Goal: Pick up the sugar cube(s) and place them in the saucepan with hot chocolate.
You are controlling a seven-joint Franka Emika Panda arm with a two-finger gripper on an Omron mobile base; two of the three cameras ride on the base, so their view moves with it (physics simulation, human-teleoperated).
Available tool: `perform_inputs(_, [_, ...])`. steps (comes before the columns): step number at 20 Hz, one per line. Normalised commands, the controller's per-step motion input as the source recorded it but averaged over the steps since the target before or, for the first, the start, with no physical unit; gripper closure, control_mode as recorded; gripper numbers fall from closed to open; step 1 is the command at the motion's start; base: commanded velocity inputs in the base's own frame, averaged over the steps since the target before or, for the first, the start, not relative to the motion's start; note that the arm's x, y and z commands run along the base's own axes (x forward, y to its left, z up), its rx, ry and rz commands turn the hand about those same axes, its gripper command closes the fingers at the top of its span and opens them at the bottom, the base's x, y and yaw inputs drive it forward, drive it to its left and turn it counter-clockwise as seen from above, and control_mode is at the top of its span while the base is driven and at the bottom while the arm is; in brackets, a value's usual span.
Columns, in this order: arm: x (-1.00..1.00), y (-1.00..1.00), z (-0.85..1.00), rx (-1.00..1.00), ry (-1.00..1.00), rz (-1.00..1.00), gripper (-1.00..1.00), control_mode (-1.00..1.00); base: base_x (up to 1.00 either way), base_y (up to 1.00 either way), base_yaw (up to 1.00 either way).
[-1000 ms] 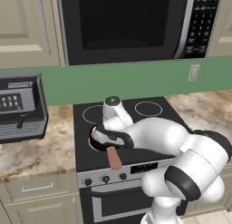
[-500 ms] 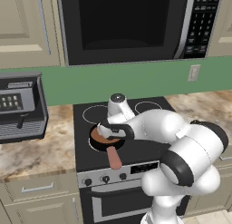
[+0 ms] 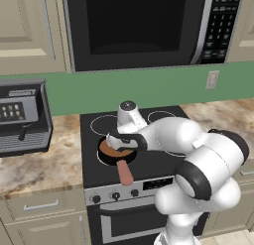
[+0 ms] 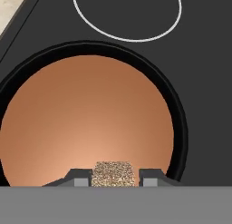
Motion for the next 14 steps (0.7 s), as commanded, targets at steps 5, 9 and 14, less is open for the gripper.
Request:
perform_inputs(5, [0.0, 0.0, 0.0, 0.0, 0.0, 0.0, -1.0, -1.0, 0.0, 0.0, 0.0])
perform_inputs(9, [0.0, 0.0, 0.0, 0.0, 0.0, 0.0, -1.0, -1.0, 0.0, 0.0, 0.0])
perform_inputs(14, [-0.07, -0.17, 0.0, -0.03, -0.04, -0.02, -1.0, -1.0, 0.0, 0.0, 0.0])
